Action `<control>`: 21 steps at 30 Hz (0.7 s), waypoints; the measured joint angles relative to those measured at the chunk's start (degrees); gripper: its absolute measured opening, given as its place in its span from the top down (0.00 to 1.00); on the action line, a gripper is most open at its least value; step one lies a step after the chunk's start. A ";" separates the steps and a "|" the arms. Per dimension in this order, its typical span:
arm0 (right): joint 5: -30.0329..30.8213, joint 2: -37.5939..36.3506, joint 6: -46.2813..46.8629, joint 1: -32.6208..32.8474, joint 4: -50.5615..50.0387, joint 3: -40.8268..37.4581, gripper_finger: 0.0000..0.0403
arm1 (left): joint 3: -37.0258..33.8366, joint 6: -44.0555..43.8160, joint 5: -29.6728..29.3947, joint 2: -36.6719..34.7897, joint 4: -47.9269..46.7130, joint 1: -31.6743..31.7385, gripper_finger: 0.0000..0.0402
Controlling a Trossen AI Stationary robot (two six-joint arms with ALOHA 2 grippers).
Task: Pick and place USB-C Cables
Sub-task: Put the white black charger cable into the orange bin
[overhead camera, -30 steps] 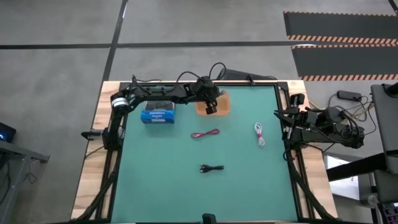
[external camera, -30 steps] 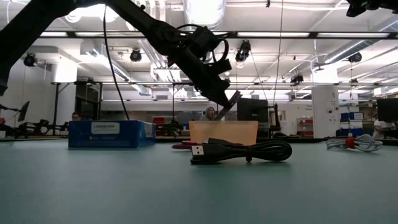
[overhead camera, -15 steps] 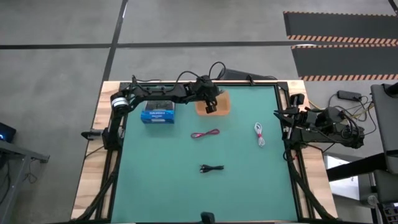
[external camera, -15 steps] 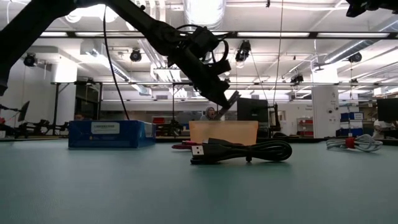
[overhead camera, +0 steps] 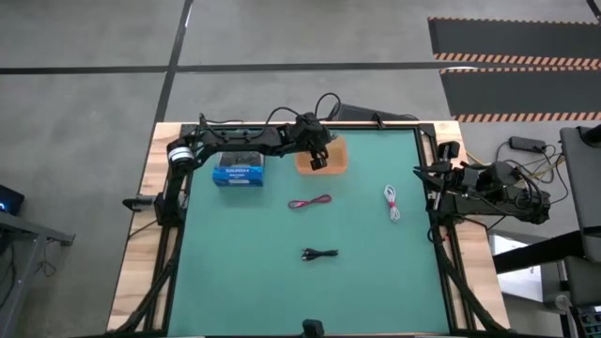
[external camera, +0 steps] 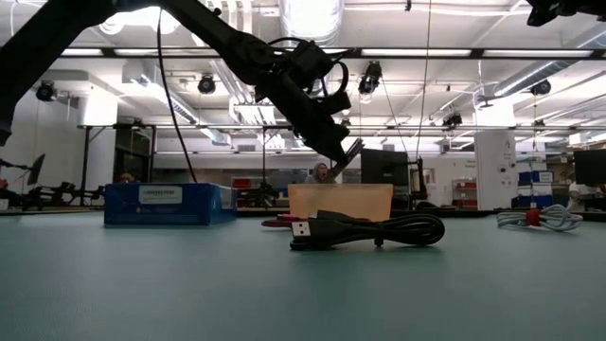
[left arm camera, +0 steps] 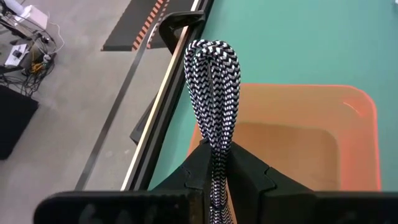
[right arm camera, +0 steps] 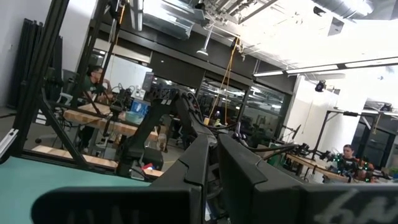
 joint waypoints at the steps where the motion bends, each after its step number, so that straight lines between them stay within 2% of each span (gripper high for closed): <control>1: -0.02 0.00 0.00 -0.01 0.00 0.00 0.93 | 0.00 0.00 0.00 0.00 0.00 0.00 0.93; 9: 0.00 0.00 0.00 0.00 0.00 0.00 0.93 | 0.00 -0.11 -2.38 0.00 0.14 0.00 0.93; 21: 0.00 0.00 0.00 -0.01 -0.04 0.00 0.93 | -0.08 -0.44 -2.43 0.67 1.05 0.11 0.93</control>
